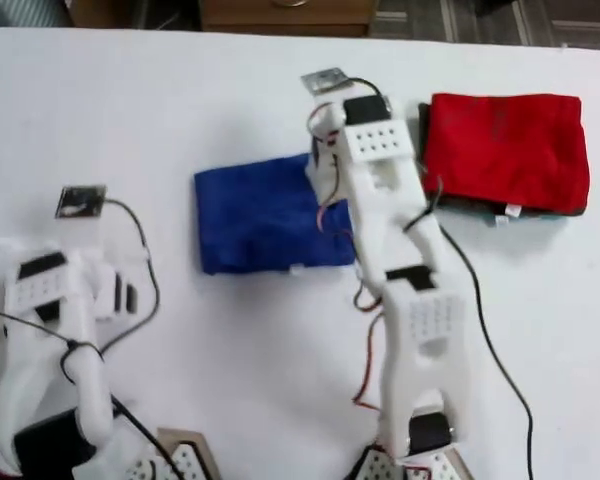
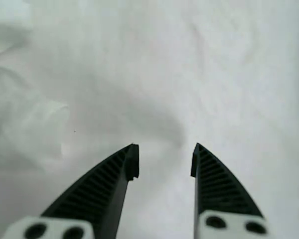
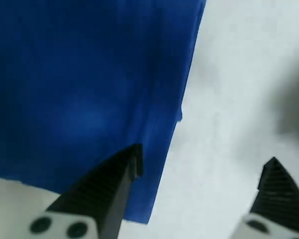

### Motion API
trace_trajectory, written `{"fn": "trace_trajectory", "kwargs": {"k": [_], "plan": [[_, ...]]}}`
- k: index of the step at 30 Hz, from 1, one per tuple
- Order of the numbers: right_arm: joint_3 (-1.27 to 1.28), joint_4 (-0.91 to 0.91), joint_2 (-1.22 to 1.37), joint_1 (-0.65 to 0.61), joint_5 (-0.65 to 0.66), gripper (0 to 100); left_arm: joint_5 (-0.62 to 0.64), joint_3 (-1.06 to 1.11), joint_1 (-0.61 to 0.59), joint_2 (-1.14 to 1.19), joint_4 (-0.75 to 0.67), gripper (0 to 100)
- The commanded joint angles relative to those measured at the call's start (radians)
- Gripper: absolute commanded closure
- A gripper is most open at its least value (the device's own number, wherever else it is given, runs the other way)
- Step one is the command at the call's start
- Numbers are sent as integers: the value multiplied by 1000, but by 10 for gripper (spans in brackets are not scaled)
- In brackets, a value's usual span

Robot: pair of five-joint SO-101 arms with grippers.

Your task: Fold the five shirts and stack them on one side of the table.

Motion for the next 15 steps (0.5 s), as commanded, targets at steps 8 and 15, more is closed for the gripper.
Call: {"fn": "trace_trajectory", "kwargs": {"k": [8, 15], "plan": [[-341, 7, 268, -28, -5, 630, 5, 82, -8, -34, -130, 809], [-387, 1, 398, -70, -5, 630, 5, 116, -6, -35, -143, 809]]}}
